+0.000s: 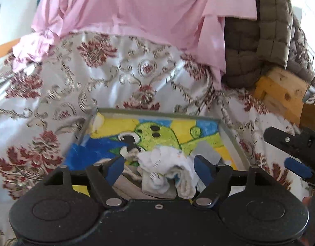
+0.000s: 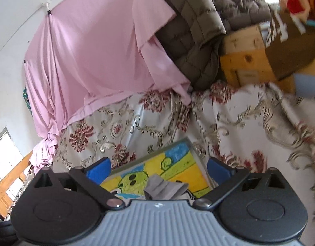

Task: Organize soft objects
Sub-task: 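Open the left tool to drop the muslin cloth while the right releases the mask into the tray, then move both tools back over the pile of soft items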

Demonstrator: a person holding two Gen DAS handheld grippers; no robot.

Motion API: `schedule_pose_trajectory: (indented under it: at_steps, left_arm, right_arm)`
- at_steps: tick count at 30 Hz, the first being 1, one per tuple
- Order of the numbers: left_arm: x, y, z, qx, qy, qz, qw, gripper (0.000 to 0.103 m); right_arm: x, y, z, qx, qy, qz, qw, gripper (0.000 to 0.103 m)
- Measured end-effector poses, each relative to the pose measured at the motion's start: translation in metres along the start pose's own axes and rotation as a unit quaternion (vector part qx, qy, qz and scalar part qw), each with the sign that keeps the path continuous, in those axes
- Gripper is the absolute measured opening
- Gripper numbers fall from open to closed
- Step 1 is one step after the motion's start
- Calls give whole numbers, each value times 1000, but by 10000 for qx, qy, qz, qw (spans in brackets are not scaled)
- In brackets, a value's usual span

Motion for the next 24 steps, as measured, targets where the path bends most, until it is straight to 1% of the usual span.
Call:
schedule_pose_trajectory:
  at_steps: [6,8,10,12,14,17,20,24]
  left_arm:
    - [-7,63,0,608,-34,-111,9981,90]
    - [-10,83,3,757,-28,-124,9971,94]
    - [-13,102,7,879,-11,-116,9961,95]
    - [-14,118,13,940,40,-104,9955,96]
    - [-17,134,20,991,136,-88,9949,102]
    - [-20,153,30,1067,291,-103,9938,102]
    - [-19,170,41,1114,290,-59,9933,102]
    - [-18,187,56,1148,193,-65,9932,102]
  right_arm:
    - [-22,49,0,260,267,64,9993,103]
    - [-32,65,3,345,422,61,9985,103]
    - [-39,81,8,451,561,76,9974,103]
    - [-44,94,15,501,666,78,9965,103]
    - [-48,106,23,515,734,99,9959,103]
    - [-52,121,33,526,794,112,9954,103]
    - [-54,137,43,557,808,126,9951,103]
    - [-55,151,60,467,896,179,9947,103]
Point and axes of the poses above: each gripper's, at about its wrist camera, not at the fingertips, and y roughly against the way its jaws point, x to its right, z to its underside, the point moved 10 cm from there along -y, roughly the way its jaws point, and after that the axes turned 14 degrees about -x, right-handed, at the moved point
